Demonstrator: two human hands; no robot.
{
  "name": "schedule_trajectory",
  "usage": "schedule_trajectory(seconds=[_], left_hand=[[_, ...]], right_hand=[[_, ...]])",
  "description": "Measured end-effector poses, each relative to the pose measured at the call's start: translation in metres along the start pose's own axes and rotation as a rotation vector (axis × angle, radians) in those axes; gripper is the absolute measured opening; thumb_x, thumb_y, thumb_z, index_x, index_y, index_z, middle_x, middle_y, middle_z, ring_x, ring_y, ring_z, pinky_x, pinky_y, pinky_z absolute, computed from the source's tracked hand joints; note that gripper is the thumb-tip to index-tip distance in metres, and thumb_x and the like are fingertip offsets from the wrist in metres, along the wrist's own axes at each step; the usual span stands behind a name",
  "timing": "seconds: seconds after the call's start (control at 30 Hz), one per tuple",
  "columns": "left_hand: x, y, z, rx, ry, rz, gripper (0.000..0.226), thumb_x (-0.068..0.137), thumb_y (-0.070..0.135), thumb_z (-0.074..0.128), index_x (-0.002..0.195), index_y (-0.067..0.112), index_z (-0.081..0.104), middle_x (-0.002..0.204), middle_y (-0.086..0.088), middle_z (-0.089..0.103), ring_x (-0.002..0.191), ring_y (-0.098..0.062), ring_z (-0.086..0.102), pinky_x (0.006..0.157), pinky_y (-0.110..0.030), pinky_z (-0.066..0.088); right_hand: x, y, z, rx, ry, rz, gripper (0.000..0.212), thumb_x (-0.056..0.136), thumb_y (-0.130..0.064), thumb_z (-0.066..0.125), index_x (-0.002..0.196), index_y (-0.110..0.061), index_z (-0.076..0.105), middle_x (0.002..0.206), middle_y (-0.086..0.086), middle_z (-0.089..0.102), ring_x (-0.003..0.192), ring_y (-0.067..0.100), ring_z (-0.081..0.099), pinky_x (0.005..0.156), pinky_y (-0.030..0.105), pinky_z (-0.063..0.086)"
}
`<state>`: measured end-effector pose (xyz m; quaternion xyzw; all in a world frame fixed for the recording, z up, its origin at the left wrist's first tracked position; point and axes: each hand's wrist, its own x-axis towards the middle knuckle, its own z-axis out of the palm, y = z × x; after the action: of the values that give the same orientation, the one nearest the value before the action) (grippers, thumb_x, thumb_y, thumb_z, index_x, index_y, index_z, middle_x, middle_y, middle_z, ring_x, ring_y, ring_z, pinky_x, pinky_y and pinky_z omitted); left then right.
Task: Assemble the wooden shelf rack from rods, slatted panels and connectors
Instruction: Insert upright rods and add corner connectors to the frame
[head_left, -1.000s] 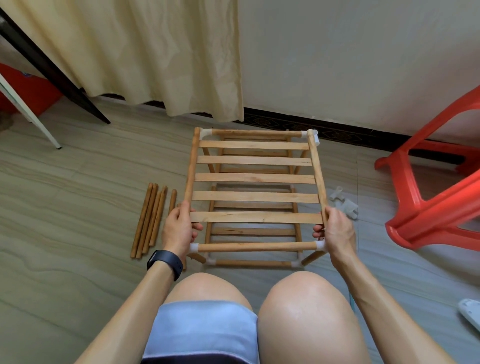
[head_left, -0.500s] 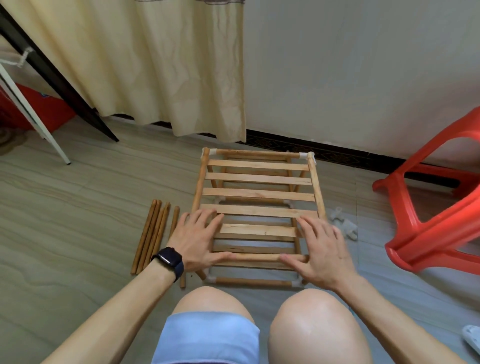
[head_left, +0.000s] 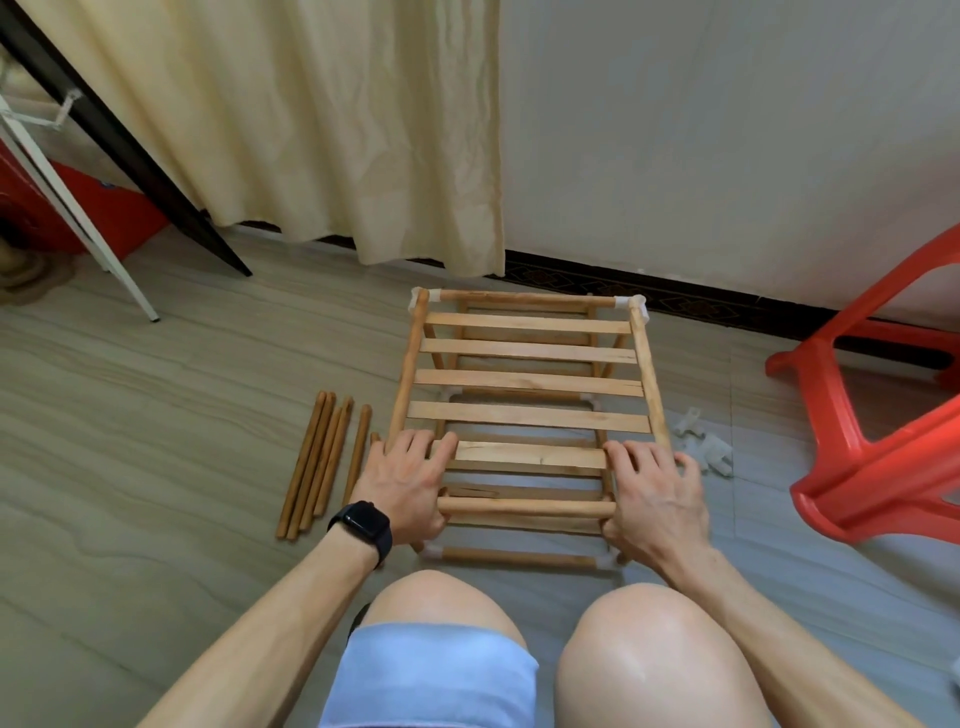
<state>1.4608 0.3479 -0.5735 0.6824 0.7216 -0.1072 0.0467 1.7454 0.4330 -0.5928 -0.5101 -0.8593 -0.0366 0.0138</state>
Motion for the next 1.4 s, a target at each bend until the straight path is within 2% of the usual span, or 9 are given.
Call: schedule_trajectory(seconds=[0.33, 0.5, 0.93, 1.03, 1.1, 1.2, 1.27, 1.33, 1.4], left_hand=[[0.001, 0.003, -0.004, 0.013, -0.001, -0.021, 0.075, 0.084, 0.042, 0.06, 0.147, 0.026, 0.024, 0.138, -0.003, 0.044, 0.124, -0.024, 0.044, 0.1, -0.044, 0.042], [-0.002, 0.005, -0.003, 0.027, 0.0, -0.02, 0.072, 0.086, 0.042, 0.058, 0.148, 0.027, 0.024, 0.136, -0.002, 0.045, 0.123, -0.023, 0.045, 0.099, -0.042, 0.042], [-0.001, 0.005, -0.003, 0.001, -0.018, -0.028, 0.073, 0.087, 0.04, 0.058, 0.15, 0.027, 0.023, 0.139, -0.002, 0.045, 0.126, -0.023, 0.044, 0.102, -0.043, 0.041], [-0.006, 0.004, -0.007, 0.022, -0.006, 0.058, 0.076, 0.088, 0.065, 0.05, 0.148, 0.026, 0.025, 0.133, -0.003, 0.049, 0.116, -0.021, 0.051, 0.088, -0.037, 0.047], [-0.013, -0.005, -0.02, 0.045, -0.027, 0.256, 0.081, 0.085, 0.084, 0.033, 0.142, 0.027, 0.035, 0.117, 0.001, 0.056, 0.095, -0.016, 0.055, 0.07, -0.029, 0.048], [-0.013, -0.025, -0.054, -0.056, 0.062, 0.413, 0.072, 0.091, 0.079, 0.019, 0.13, 0.031, 0.055, 0.11, 0.007, 0.06, 0.082, -0.007, 0.053, 0.061, -0.023, 0.048], [0.006, -0.043, -0.072, -0.129, 0.2, 0.244, 0.052, 0.097, 0.065, 0.032, 0.133, 0.033, 0.052, 0.117, 0.008, 0.058, 0.085, -0.004, 0.05, 0.064, -0.022, 0.048], [0.028, -0.057, -0.082, -0.237, 0.194, -0.02, 0.046, 0.099, 0.054, 0.044, 0.14, 0.032, 0.045, 0.126, 0.004, 0.054, 0.099, -0.01, 0.054, 0.076, -0.029, 0.052], [0.045, -0.069, -0.076, -0.261, 0.102, -0.191, 0.053, 0.099, 0.049, 0.047, 0.147, 0.029, 0.037, 0.14, -0.004, 0.048, 0.12, -0.023, 0.051, 0.093, -0.041, 0.051]], right_hand=[[-0.001, 0.001, -0.001, 0.007, -0.005, 0.006, 0.079, 0.05, -0.03, 0.072, 0.126, -0.015, 0.062, 0.116, 0.006, 0.064, 0.109, 0.028, 0.06, 0.1, 0.05, 0.04], [-0.004, 0.0, -0.005, -0.001, -0.034, 0.02, 0.066, 0.054, -0.03, 0.067, 0.118, -0.017, 0.063, 0.103, 0.003, 0.062, 0.099, 0.026, 0.058, 0.093, 0.048, 0.038], [0.002, -0.001, -0.01, -0.009, -0.112, 0.019, 0.058, 0.062, -0.032, 0.054, 0.118, -0.021, 0.059, 0.107, 0.0, 0.062, 0.102, 0.024, 0.055, 0.089, 0.044, 0.033], [0.0, 0.008, -0.009, 0.002, -0.073, -0.031, 0.062, 0.054, -0.033, 0.063, 0.114, -0.018, 0.064, 0.103, 0.002, 0.065, 0.098, 0.026, 0.059, 0.087, 0.047, 0.042], [-0.003, 0.025, -0.009, 0.003, -0.039, -0.125, 0.072, 0.047, -0.036, 0.073, 0.116, -0.018, 0.063, 0.106, 0.003, 0.066, 0.1, 0.027, 0.061, 0.087, 0.048, 0.048], [-0.002, 0.053, -0.009, -0.078, -0.038, -0.211, 0.087, 0.043, -0.036, 0.086, 0.124, -0.022, 0.058, 0.122, 0.007, 0.062, 0.117, 0.03, 0.053, 0.095, 0.048, 0.04], [0.005, 0.064, -0.015, -0.124, -0.078, -0.088, 0.089, 0.053, -0.032, 0.09, 0.136, -0.027, 0.058, 0.143, 0.013, 0.051, 0.133, 0.034, 0.039, 0.102, 0.053, 0.029], [0.012, 0.065, -0.026, -0.138, -0.134, 0.115, 0.091, 0.074, -0.029, 0.08, 0.152, -0.041, 0.035, 0.165, 0.011, 0.02, 0.148, 0.034, 0.015, 0.109, 0.059, 0.019], [0.017, 0.059, -0.035, -0.08, -0.137, 0.275, 0.089, 0.088, -0.022, 0.064, 0.157, -0.043, 0.011, 0.168, 0.008, -0.005, 0.152, 0.032, -0.003, 0.115, 0.059, 0.013]])
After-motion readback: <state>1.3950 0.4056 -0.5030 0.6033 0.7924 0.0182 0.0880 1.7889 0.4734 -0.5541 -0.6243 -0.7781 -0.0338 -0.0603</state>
